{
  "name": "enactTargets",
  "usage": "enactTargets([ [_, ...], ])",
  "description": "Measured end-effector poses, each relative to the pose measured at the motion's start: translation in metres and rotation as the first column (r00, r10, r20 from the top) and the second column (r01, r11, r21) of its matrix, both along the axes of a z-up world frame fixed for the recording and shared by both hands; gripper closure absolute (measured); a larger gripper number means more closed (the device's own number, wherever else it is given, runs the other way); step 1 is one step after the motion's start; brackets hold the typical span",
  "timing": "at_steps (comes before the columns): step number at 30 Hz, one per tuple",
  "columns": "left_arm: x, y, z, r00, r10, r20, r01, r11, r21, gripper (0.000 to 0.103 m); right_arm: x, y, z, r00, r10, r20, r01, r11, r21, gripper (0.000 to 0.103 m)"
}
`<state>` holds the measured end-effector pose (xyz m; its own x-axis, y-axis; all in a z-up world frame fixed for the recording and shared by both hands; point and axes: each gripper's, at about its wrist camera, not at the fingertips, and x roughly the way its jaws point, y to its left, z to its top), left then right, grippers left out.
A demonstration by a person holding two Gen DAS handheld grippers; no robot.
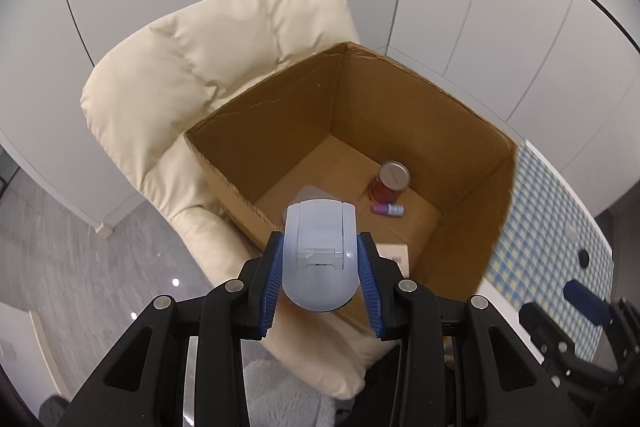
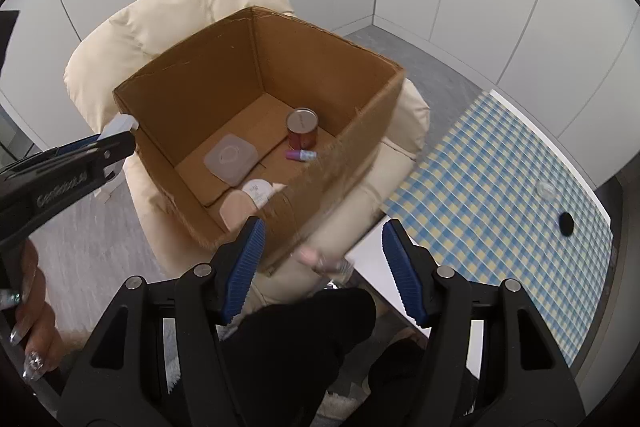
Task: Organize objects
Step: 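Carry the clear jar and grey case over the cardboard box with both tools, then open the right tool dropping the clear jar while the left tool releases the grey case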
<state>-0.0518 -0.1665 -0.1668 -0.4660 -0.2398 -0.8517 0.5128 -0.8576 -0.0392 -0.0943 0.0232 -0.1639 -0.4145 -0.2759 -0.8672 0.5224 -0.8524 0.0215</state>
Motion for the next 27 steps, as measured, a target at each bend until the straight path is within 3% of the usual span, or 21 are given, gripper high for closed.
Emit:
enactTargets([
  [9, -0.043, -0.019, -0.009, 0.999, 0.036, -0.011, -0.035, 0.999, 0.011, 0.067, -0.048, -0.033, -0.007, 0.999, 0.032, -0.025, -0.032, 0.999, -0.001, 0.043],
  [25, -0.055, -0.025, -0.038, 0.998, 0.028, 0.06, -0.028, 1.0, 0.009, 0.066, -0.09, -0.032, -0.031, 0.999, 0.04, 0.027, -0.038, 0.998, -0.052, 0.043],
  [26, -0.056, -0.024, -0.04, 0.998, 0.02, 0.068, -0.021, 1.0, 0.009, 0.062, -0.09, -0.032, -0.031, 0.999, 0.038, 0.025, -0.037, 0.998, -0.052, 0.042],
  [27, -0.057, -0.024, -0.041, 0.997, 0.02, 0.081, -0.021, 1.0, 0.014, 0.045, -0.09, -0.032, -0.032, 0.999, 0.038, 0.026, -0.036, 0.998, -0.056, 0.041],
])
